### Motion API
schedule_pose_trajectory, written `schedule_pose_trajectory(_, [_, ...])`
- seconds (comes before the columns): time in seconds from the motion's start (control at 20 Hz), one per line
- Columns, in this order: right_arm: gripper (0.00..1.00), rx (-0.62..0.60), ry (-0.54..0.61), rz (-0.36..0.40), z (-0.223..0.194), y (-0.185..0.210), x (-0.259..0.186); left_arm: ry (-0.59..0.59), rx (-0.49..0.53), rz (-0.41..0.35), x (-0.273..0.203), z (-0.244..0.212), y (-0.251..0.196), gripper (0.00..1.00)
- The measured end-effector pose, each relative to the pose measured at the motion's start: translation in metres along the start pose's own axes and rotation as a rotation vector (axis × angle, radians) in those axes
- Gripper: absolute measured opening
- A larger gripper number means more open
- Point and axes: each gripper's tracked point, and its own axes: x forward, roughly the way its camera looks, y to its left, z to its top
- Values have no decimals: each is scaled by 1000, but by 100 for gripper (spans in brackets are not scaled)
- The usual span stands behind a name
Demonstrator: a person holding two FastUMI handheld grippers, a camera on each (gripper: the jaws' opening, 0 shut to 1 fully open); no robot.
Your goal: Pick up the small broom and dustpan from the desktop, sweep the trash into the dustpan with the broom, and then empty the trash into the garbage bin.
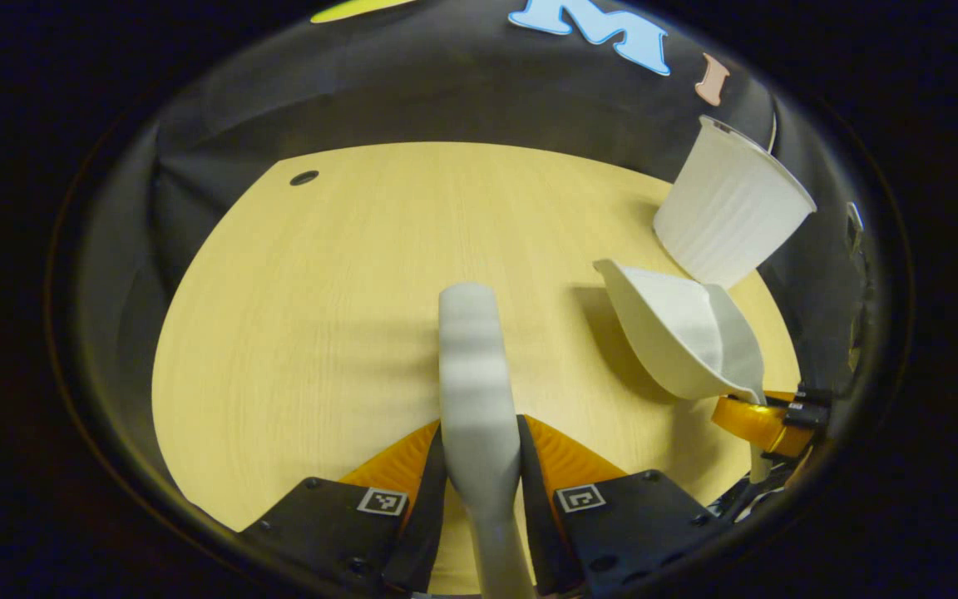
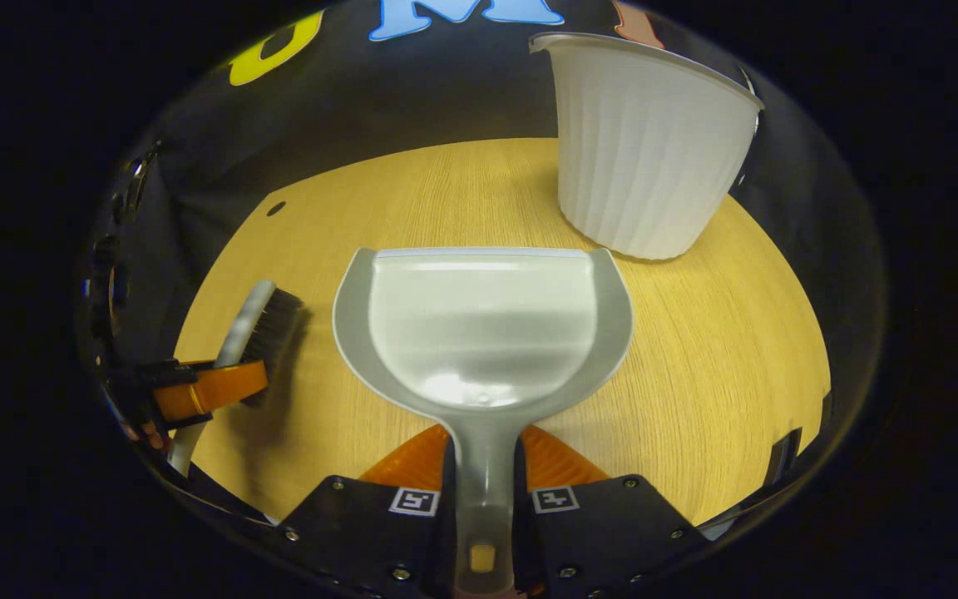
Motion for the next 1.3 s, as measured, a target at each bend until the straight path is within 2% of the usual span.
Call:
schedule_pose_trajectory(0.05, [26, -5, 0, -6, -1, -1, 1, 3, 0, 8, 3, 0, 2, 51])
schedule_pose_trajectory(0.4, [28, -34, 25, -39, -6, -4, 1, 6, 5, 43, 6, 12, -3, 54])
schedule_pose_trajectory(0.5, [29, -55, 23, -52, -6, -5, 2, -3, 14, 52, 7, 13, -2, 51])
schedule_pose_trajectory(0.8, [34, -60, 23, -35, -6, -4, 2, -33, 56, 82, 3, 23, -2, 56])
schedule_pose_trajectory(0.9, [34, -70, 21, -22, -6, -4, 1, -46, 65, 81, -2, 27, -5, 55])
schedule_pose_trajectory(0.95, [34, -76, 16, -18, -6, -5, 2, -60, 72, 86, -6, 30, -6, 65])
schedule_pose_trajectory(1.0, [40, -82, 9, -18, -5, -6, -1, -75, 82, 75, -10, 34, -11, 66])
schedule_pose_trajectory(1.05, [42, -88, -2, -17, -2, -7, -4, -94, 90, 82, -13, 39, -12, 75])
schedule_pose_trajectory(1.1, [45, -93, -11, -6, 0, -7, -6, -113, 100, 78, -18, 44, -16, 78])
schedule_pose_trajectory(1.2, [65, -97, -26, 14, 3, -5, -14, -158, 108, 84, -27, 57, -22, 92])
schedule_pose_trajectory(1.25, [72, -96, -37, 26, 4, -5, -16, -180, 106, 90, -33, 46, -23, 98])
schedule_pose_trajectory(1.3, [86, -97, -54, 36, 8, -6, -19, -203, 102, 96, -31, 57, -23, 95])
